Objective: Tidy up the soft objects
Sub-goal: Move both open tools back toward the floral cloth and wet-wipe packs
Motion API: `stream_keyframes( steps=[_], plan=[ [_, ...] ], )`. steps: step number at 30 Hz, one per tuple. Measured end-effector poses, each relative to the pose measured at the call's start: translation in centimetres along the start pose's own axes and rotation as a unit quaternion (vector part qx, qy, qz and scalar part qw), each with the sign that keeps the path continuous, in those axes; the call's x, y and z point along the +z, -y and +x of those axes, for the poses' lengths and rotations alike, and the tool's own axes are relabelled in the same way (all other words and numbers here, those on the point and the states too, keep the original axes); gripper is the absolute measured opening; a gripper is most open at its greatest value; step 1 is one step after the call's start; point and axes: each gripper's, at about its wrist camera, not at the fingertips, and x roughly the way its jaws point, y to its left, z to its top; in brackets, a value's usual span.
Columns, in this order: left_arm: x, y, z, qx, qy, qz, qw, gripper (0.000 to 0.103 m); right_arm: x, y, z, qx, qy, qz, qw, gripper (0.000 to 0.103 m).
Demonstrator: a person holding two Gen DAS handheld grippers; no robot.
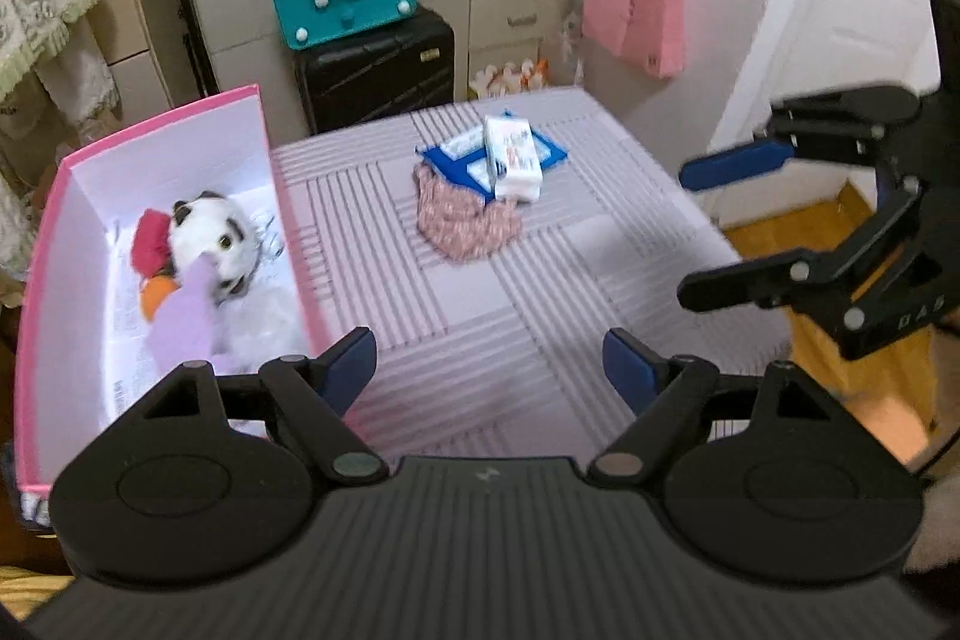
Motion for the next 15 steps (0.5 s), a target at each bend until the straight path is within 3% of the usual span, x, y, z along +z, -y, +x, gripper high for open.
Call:
stream_keyframes(
  steps=[9,15],
  plan=[
    [1.7,0.5,4.7,0.008,0.043,-0.025,0.9988,0.081,-1.3,5.9,2.3,-0.020,0.015,0.026,0.999,0.074],
    [2.7,0.7,7.9,0.043,0.063,-0.014,0.9970,0.082,-1.8,9.7,4.7,-0.026,0.031,0.053,0.998,0.074]
  ],
)
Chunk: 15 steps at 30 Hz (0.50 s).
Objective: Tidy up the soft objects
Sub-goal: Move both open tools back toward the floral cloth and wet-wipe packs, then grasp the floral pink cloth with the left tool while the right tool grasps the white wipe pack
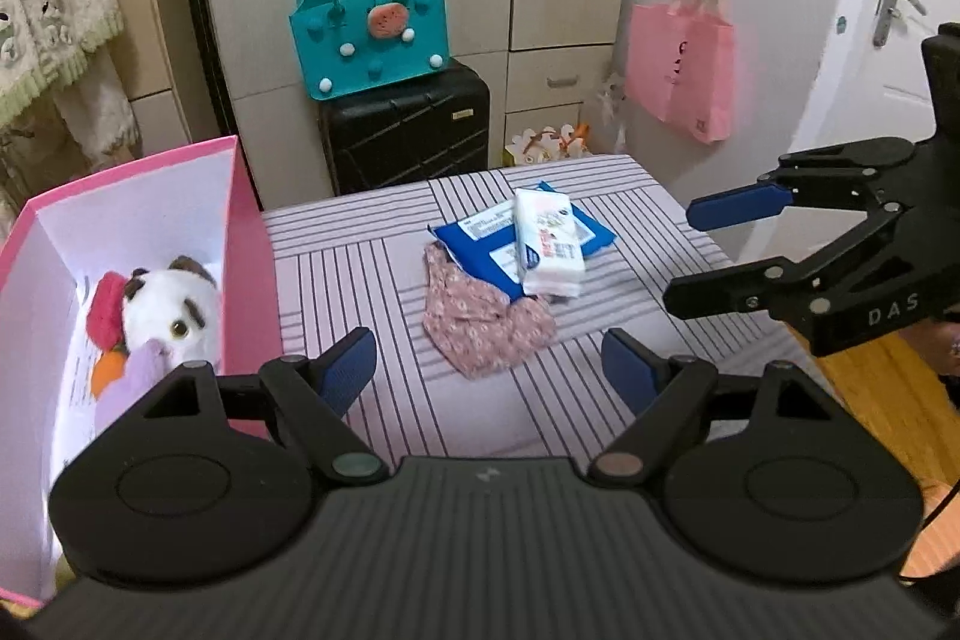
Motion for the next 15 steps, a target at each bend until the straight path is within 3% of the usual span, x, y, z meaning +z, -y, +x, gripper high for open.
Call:
stream_keyframes(
  steps=[10,13,15],
  plan=[
    [-0.2,1.6,6.5,-0.002,-0.022,-0.013,0.9997,0.082,-0.1,4.7,5.8,0.027,0.011,0.061,0.998,0.074],
    [-0.4,2.1,8.4,0.030,-0.015,-0.014,0.9993,0.082,0.3,5.4,7.6,0.016,0.000,0.067,0.998,0.078],
    [-0.6,2.5,9.5,0.057,-0.022,-0.003,0.9982,0.082,0.4,5.7,8.7,0.009,-0.008,0.069,0.998,0.087]
  ],
)
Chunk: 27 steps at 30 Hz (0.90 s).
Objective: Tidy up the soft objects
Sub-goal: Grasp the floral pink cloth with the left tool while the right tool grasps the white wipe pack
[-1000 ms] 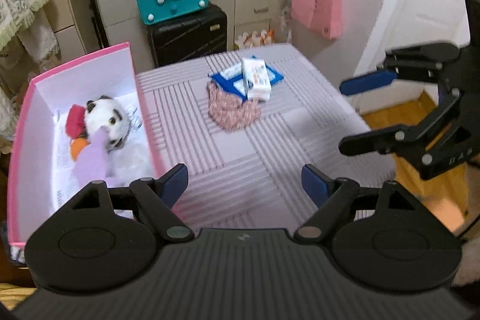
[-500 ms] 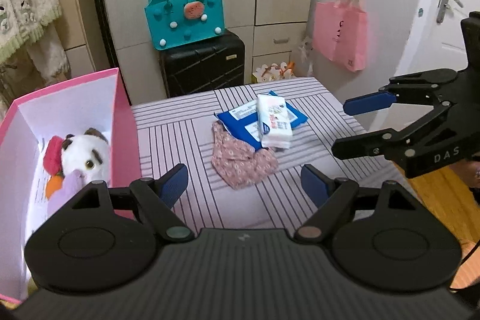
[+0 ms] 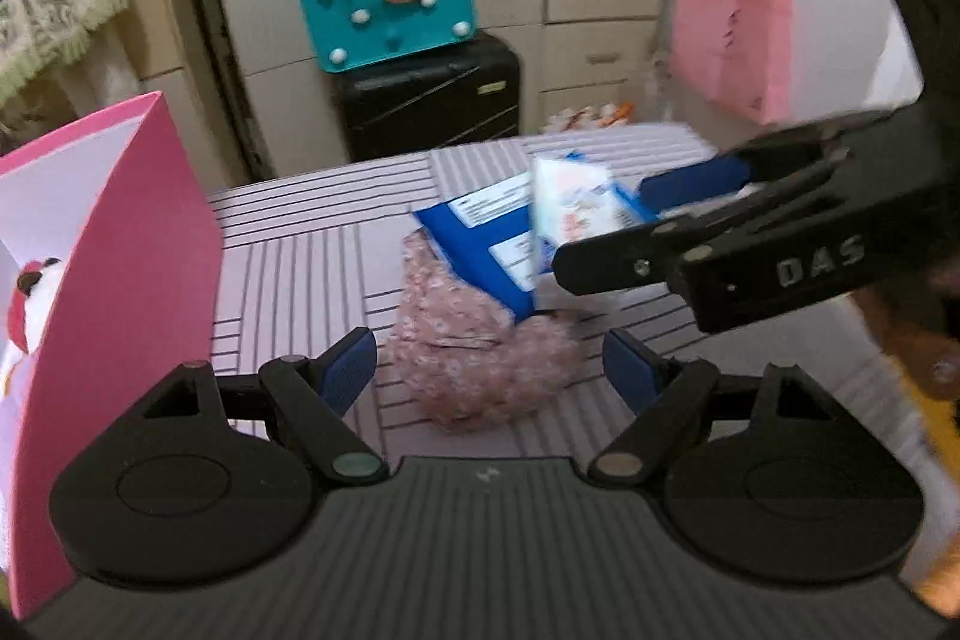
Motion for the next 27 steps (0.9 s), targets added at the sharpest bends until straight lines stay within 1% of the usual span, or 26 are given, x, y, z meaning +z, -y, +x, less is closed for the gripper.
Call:
stream_keyframes(
  steps=[2,4,5,6,9,10,12,14,16,17,18,19,21,23,27],
  plan=[
    [-0.1,0.2,0.6,0.015,-0.008,0.002,0.9999,0.082,0.1,0.1,0.8,-0.001,-0.005,-0.001,1.000,0.087],
    [-0.3,0.2,1.1,0.006,-0.016,-0.003,0.9998,0.082,0.2,-0.1,1.3,-0.001,-0.005,-0.012,1.000,0.087],
    [-0.3,0.3,1.4,0.003,-0.021,-0.003,0.9998,0.082,0.3,-0.2,1.5,-0.001,-0.004,-0.019,1.000,0.090],
    [-0.4,0.3,1.7,0.005,-0.022,-0.001,0.9997,0.082,0.4,-0.3,1.7,-0.001,-0.005,-0.024,1.000,0.093],
    [-0.4,0.6,2.6,0.024,-0.016,0.013,0.9995,0.084,0.7,-0.4,2.5,-0.009,-0.008,-0.026,1.000,0.094],
    [-0.4,0.7,2.8,0.023,-0.015,0.014,0.9995,0.085,0.8,-0.4,2.7,-0.014,-0.009,-0.026,1.000,0.094],
    [-0.4,0.6,3.2,0.006,-0.015,0.009,0.9998,0.086,0.9,-0.2,3.3,-0.024,-0.017,-0.020,0.999,0.094],
    [-0.4,0.4,3.7,-0.009,-0.017,0.002,0.9998,0.086,0.9,0.3,4.0,-0.023,-0.024,-0.005,0.999,0.093],
    [-0.4,0.1,4.0,-0.015,-0.009,-0.009,0.9998,0.089,0.8,0.7,4.4,-0.021,-0.024,0.000,0.999,0.086],
    [-0.5,0.0,4.0,-0.017,-0.003,-0.011,0.9998,0.089,0.6,0.8,4.4,-0.024,-0.021,-0.005,0.999,0.080],
    [-0.5,-0.1,4.1,-0.025,0.004,-0.012,0.9996,0.089,0.4,0.6,4.2,-0.032,-0.017,-0.019,0.999,0.077],
    [-0.6,-0.3,4.1,-0.039,0.012,-0.012,0.9991,0.092,0.3,0.4,4.1,-0.039,-0.016,-0.038,0.998,0.075],
    [-0.6,-0.7,4.4,-0.046,0.018,-0.021,0.9986,0.094,-0.1,-0.1,3.8,-0.042,-0.021,-0.069,0.997,0.069],
    [-0.6,-0.7,4.6,-0.039,0.023,-0.018,0.9988,0.095,-0.3,-0.3,3.4,-0.042,-0.025,-0.088,0.995,0.067],
    [-0.8,0.0,4.8,-0.021,0.025,0.004,0.9995,0.094,-0.3,0.2,3.0,-0.036,-0.028,-0.075,0.996,0.066]
  ],
)
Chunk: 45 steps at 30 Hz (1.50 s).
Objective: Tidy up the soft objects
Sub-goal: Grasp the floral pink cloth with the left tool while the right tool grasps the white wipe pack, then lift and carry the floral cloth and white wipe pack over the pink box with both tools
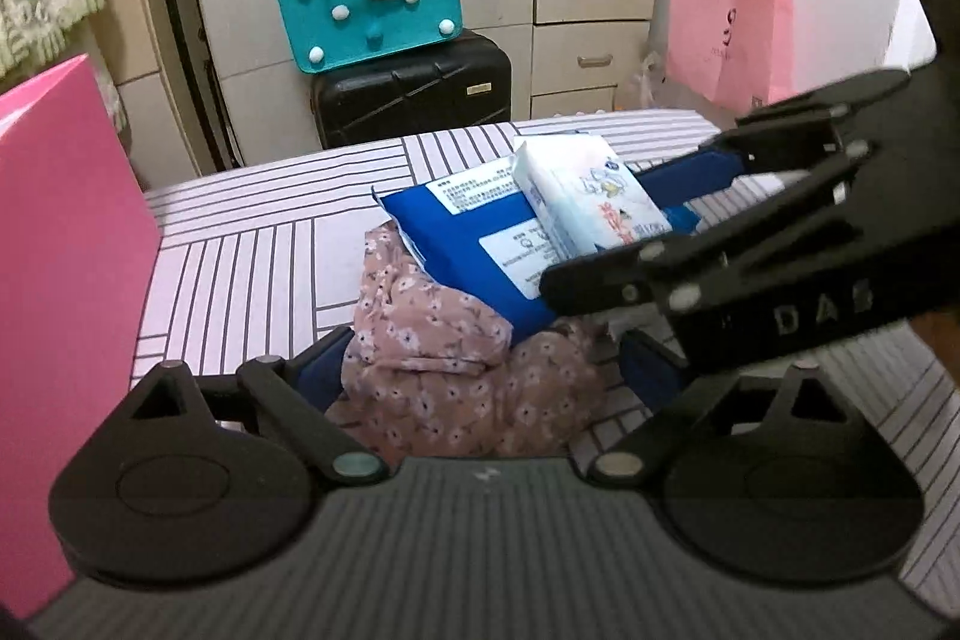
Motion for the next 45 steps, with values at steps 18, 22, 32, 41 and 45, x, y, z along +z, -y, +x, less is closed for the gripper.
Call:
stream_keyframes(
  steps=[18,22,32,41,45],
  plan=[
    [-0.2,-1.2,-2.8,-0.007,0.020,-0.012,0.9997,0.011,-0.6,1.6,-0.8,0.006,0.002,0.067,0.998,0.057],
    [0.1,-1.7,-4.0,0.000,0.026,-0.026,0.9993,0.011,-0.9,1.3,-1.5,0.006,-0.001,0.068,0.998,0.056],
    [-0.1,-2.1,-8.5,0.003,0.040,-0.018,0.9990,0.011,-2.1,0.4,-3.1,0.025,-0.011,0.080,0.996,0.052],
    [-0.5,-2.3,-10.8,-0.026,0.015,-0.006,0.9995,0.011,-3.2,-1.7,-4.1,-0.007,-0.042,0.029,0.999,0.047],
    [-0.6,-2.4,-11.6,-0.045,0.005,-0.002,0.9990,0.011,-3.9,-2.2,-3.7,-0.021,-0.062,0.015,0.998,0.049]
  ],
)
